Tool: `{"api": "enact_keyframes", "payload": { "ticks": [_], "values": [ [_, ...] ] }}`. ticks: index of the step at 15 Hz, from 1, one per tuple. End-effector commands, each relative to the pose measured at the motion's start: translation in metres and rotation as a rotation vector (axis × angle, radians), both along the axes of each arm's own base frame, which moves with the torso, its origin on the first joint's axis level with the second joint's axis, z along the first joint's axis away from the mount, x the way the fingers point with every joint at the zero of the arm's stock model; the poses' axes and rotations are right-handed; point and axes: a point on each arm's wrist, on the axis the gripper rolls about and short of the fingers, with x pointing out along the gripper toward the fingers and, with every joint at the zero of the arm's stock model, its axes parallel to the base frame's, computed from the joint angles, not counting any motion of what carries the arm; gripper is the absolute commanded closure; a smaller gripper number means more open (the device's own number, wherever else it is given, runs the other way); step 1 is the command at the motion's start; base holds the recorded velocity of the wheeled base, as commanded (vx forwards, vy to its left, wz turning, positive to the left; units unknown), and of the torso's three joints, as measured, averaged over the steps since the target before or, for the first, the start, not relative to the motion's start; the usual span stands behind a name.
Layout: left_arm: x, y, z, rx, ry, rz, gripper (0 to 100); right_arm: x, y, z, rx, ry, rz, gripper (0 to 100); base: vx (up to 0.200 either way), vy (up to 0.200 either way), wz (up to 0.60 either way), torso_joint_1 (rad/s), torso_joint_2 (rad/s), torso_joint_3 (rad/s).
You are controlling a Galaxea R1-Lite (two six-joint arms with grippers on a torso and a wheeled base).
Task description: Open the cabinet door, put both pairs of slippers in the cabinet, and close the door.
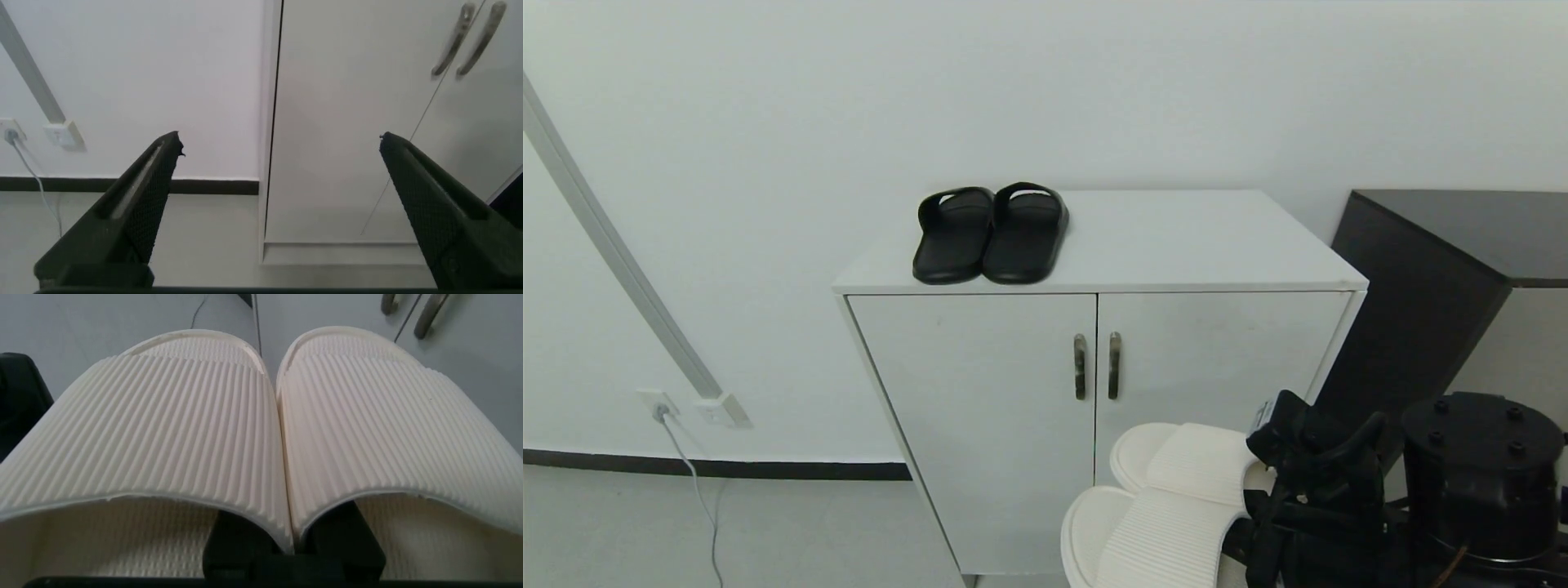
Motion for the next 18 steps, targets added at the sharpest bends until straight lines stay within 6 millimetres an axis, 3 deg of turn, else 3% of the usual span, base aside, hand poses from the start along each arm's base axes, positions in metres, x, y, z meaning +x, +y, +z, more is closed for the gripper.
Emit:
{"api": "enact_keyframes", "payload": {
  "ticks": [1, 10, 18],
  "values": [
    [0.0, 0.0, -0.0001, 0.0, 0.0, 0.0, 0, 0.0004, 0.0007, -0.0019, -0.006, 0.005, 0.001, 100, 0.0, 0.0, 0.0, -0.163, 0.5, 0.325],
    [0.0001, -0.0006, -0.0002, 0.034, 0.004, -0.028, 0, -0.0011, 0.0018, -0.0095, -0.019, 0.016, 0.009, 100, 0.0, 0.0, 0.0, -0.135, 0.48, 0.336],
    [-0.0005, -0.0006, 0.0031, 0.026, -0.007, -0.033, 0, -0.0012, 0.0016, -0.0091, -0.017, 0.015, 0.01, 100, 0.0, 0.0, 0.0, -0.039, 0.39, 0.343]
  ]
}}
